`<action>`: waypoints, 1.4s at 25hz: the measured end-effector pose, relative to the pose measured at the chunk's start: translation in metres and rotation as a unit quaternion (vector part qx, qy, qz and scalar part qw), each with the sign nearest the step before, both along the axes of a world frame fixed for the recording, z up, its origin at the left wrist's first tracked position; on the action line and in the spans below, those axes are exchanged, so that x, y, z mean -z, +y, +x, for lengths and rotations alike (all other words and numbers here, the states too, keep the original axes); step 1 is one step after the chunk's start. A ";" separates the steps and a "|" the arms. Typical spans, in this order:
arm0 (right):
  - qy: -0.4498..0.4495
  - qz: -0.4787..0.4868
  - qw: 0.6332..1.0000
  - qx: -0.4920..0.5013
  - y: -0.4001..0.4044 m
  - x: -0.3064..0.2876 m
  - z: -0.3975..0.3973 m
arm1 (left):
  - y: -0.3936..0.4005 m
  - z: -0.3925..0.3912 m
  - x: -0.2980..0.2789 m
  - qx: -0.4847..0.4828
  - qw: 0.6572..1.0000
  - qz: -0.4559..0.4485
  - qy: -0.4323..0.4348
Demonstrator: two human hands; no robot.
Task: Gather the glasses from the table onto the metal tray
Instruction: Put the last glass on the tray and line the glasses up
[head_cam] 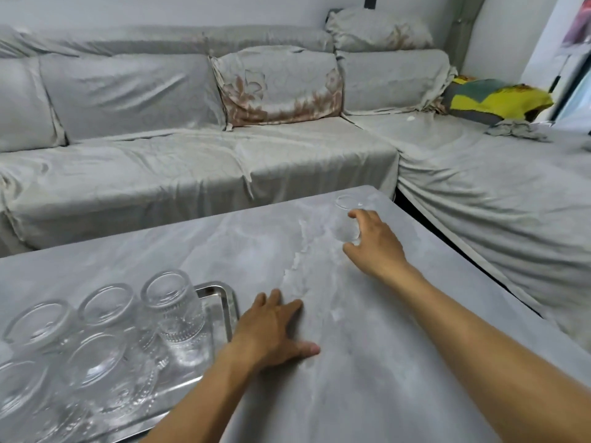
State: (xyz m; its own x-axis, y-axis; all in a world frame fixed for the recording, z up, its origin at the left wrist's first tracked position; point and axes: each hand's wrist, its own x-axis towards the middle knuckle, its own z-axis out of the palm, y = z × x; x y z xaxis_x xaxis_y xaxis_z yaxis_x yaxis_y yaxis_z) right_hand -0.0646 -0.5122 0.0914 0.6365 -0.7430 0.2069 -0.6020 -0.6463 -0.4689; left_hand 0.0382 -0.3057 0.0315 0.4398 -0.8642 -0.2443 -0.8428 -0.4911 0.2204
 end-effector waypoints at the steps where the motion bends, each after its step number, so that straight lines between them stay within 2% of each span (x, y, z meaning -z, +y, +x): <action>1: 0.016 0.001 1.000 -0.002 -0.008 0.001 0.009 | 0.000 0.000 0.000 0.003 1.000 0.012 0.001; 5: 0.057 -0.021 0.997 0.056 -0.038 -0.007 0.053 | -0.010 0.003 -0.007 0.009 0.999 0.037 0.004; 7: 0.041 0.006 0.994 0.104 -0.060 -0.012 0.067 | -0.010 0.003 -0.007 0.017 0.999 0.036 -0.008; 10: 0.056 0.069 0.992 0.086 -0.083 0.004 0.073 | -0.008 0.004 -0.005 0.023 0.999 0.035 -0.021; 13: -0.044 0.112 0.988 0.095 -0.082 0.028 0.078 | -0.010 0.005 0.000 0.018 0.999 0.028 -0.019; 17: -0.099 0.103 0.986 0.089 -0.065 0.031 0.067 | -0.008 0.006 -0.001 0.024 0.999 0.028 -0.023; 18: -0.137 0.126 0.978 0.098 -0.057 0.032 0.061 | -0.010 0.005 -0.004 0.024 0.999 0.034 -0.020; 19: -0.197 0.188 0.956 0.110 -0.045 0.032 0.056 | -0.009 0.004 -0.005 0.021 0.999 0.042 -0.011; 21: -0.343 0.357 0.861 0.116 -0.005 0.033 0.044 | -0.003 -0.003 -0.009 0.002 0.999 0.051 0.013; 22: -0.385 0.426 0.811 0.113 0.017 0.032 0.037 | 0.002 -0.008 -0.014 -0.008 0.999 0.039 0.018; 23: -0.399 0.476 0.776 0.105 0.039 0.030 0.029 | 0.009 -0.014 -0.019 -0.020 1.000 0.006 0.012; 25: -0.389 0.544 0.739 0.081 0.077 0.018 0.014 | 0.029 -0.028 -0.027 -0.052 0.994 -0.098 0.001; 27: -0.395 0.597 0.695 0.063 0.105 0.003 0.003 | 0.060 -0.043 -0.033 -0.076 0.977 -0.199 0.027; 29: -0.414 0.607 0.677 0.046 0.141 -0.016 0.000 | 0.107 -0.052 -0.043 -0.105 0.948 -0.298 0.044; 30: -0.420 0.596 0.684 0.037 0.163 -0.025 0.001 | 0.134 -0.053 -0.049 -0.130 0.928 -0.346 0.056; 32: -0.413 0.540 0.733 0.021 0.210 -0.029 0.011 | 0.188 -0.038 -0.058 -0.209 0.877 -0.425 0.081; 35: -0.361 0.345 0.866 0.015 0.270 -0.016 0.025 | 0.263 0.005 -0.059 -0.342 0.807 -0.475 0.078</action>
